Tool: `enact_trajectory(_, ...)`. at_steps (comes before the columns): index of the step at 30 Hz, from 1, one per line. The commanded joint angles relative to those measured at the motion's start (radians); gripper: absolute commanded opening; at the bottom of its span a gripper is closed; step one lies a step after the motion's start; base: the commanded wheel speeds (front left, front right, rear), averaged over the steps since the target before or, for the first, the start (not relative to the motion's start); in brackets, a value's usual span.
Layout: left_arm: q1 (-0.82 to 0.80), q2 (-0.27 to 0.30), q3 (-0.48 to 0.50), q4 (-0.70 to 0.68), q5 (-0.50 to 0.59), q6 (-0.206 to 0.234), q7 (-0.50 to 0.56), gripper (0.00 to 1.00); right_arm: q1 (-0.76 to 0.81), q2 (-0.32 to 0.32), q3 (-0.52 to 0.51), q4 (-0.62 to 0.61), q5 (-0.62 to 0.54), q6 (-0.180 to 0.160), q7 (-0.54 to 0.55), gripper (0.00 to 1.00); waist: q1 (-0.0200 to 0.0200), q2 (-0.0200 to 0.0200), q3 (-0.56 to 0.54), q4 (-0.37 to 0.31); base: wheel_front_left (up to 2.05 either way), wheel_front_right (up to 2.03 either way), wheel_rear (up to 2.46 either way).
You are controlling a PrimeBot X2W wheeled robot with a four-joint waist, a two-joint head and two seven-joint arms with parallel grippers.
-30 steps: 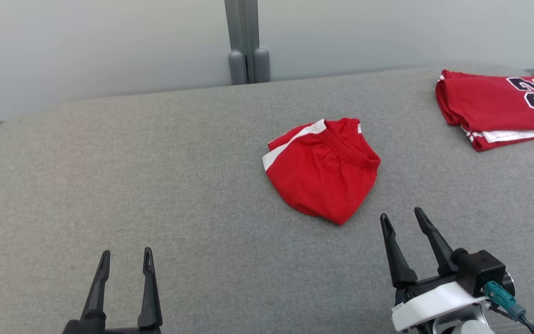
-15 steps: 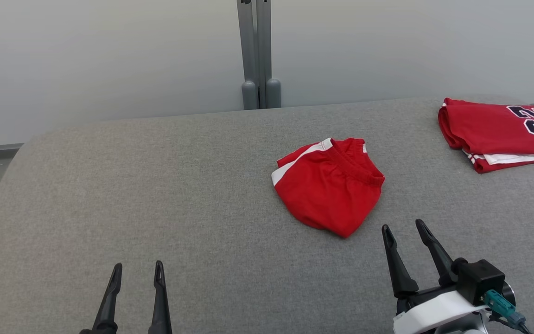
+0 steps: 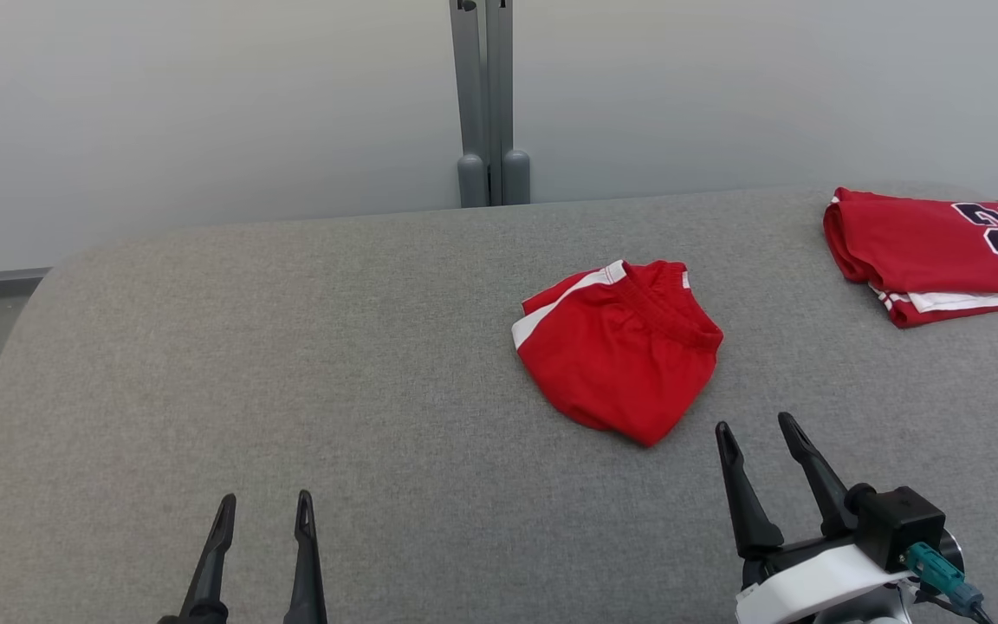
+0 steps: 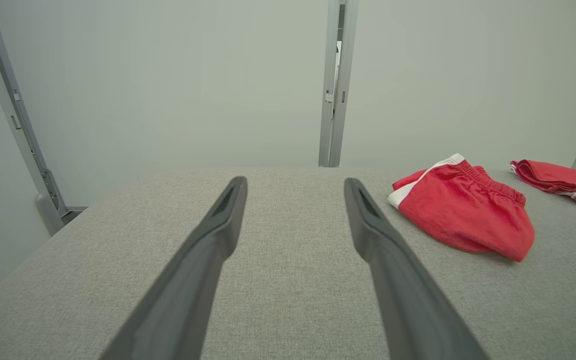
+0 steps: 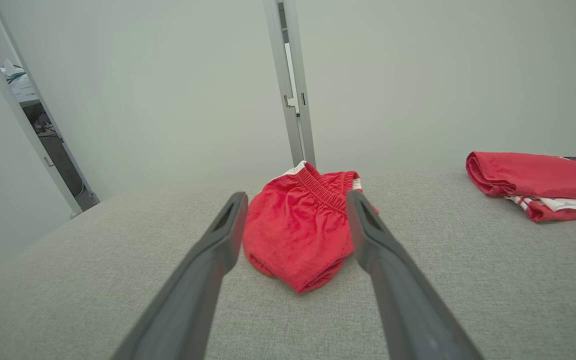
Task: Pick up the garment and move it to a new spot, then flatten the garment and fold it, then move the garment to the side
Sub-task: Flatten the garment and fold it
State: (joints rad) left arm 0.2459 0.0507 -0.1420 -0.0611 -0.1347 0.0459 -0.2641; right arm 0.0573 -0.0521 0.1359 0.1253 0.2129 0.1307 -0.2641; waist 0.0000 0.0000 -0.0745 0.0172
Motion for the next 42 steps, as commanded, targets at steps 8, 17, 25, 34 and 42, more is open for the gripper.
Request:
enact_trajectory(8,0.002,0.000,-0.004,0.006,-0.002,0.012,0.000,1.00,0.008,0.001,-0.001,-0.001,0.005,0.000,0.000,1.00,0.0000,0.0000,0.002,-0.003,0.00,0.00,0.00)
enact_trajectory(17,-0.017,0.000,-0.011,0.014,-0.004,0.014,0.000,1.00,0.000,0.000,0.002,0.004,0.005,0.000,0.000,1.00,0.0000,0.0000,0.009,-0.006,0.00,0.00,0.00)
enact_trajectory(25,-0.024,0.000,-0.029,0.017,-0.002,0.025,0.000,1.00,0.004,-0.001,0.002,0.004,0.009,0.000,0.000,1.00,0.0000,0.0000,0.011,0.000,0.00,0.00,0.00)
enact_trajectory(34,-0.038,0.000,-0.039,0.025,0.004,0.009,0.000,1.00,-0.001,0.000,0.018,0.017,0.011,0.000,0.000,1.00,0.0000,0.0000,0.031,0.015,0.00,0.00,0.00)
enact_trajectory(42,-0.060,0.000,-0.067,0.035,-0.001,0.000,0.000,1.00,-0.080,-0.001,-0.007,0.095,0.136,0.000,0.000,1.00,0.0000,0.0000,0.084,0.036,0.00,0.00,0.00)
